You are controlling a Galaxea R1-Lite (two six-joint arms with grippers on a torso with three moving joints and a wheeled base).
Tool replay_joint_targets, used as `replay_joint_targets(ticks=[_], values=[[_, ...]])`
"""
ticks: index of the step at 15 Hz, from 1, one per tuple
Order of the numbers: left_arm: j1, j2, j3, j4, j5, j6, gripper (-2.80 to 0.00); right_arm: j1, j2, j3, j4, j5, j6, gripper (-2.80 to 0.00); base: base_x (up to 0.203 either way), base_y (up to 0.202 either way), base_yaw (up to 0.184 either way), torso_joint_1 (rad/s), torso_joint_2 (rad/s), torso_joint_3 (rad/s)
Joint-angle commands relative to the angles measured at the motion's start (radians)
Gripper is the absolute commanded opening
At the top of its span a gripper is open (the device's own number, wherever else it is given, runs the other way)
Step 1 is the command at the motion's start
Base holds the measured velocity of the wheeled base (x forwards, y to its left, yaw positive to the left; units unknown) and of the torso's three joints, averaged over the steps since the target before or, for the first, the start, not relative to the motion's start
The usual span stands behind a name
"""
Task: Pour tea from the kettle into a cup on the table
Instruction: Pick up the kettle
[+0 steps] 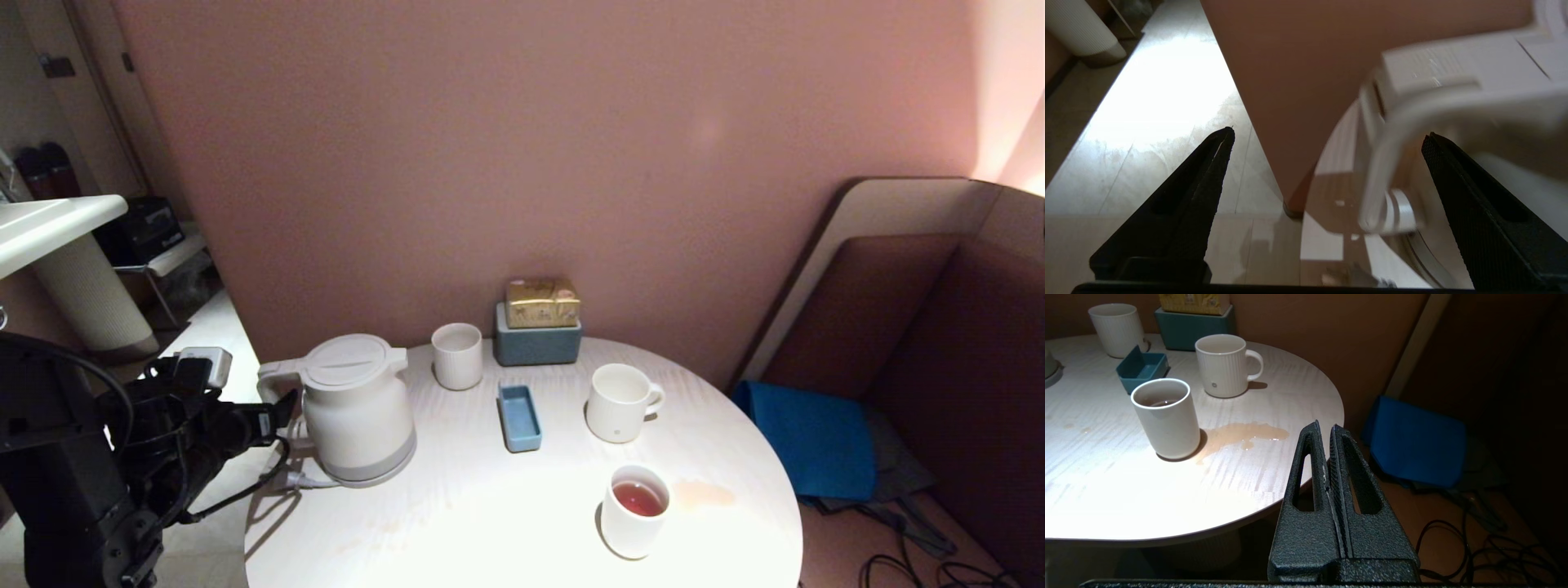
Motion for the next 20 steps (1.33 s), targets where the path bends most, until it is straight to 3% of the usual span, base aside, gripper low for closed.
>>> replay_joint_targets(ticks=[1, 7, 19, 20], values=[[0.002, 0.014, -0.033, -0.047, 0.0, -0.002, 0.0, 0.0, 0.001, 0.0, 0.0, 0.0, 0.0, -2.8, 0.0, 0.0, 0.0, 0.0, 0.0, 0.0], [0.002, 0.063, -0.114, -0.047, -0.001, -0.001, 0.0, 0.0, 0.001, 0.0, 0.0, 0.0, 0.0, -2.8, 0.0, 0.0, 0.0, 0.0, 0.0, 0.0], [0.002, 0.066, -0.162, -0.047, 0.0, -0.002, 0.0, 0.0, 0.001, 0.0, 0.0, 0.0, 0.0, -2.8, 0.0, 0.0, 0.0, 0.0, 0.0, 0.0], [0.002, 0.069, -0.162, -0.047, 0.0, -0.002, -0.15, 0.0, 0.001, 0.0, 0.0, 0.0, 0.0, -2.8, 0.0, 0.0, 0.0, 0.0, 0.0, 0.0]])
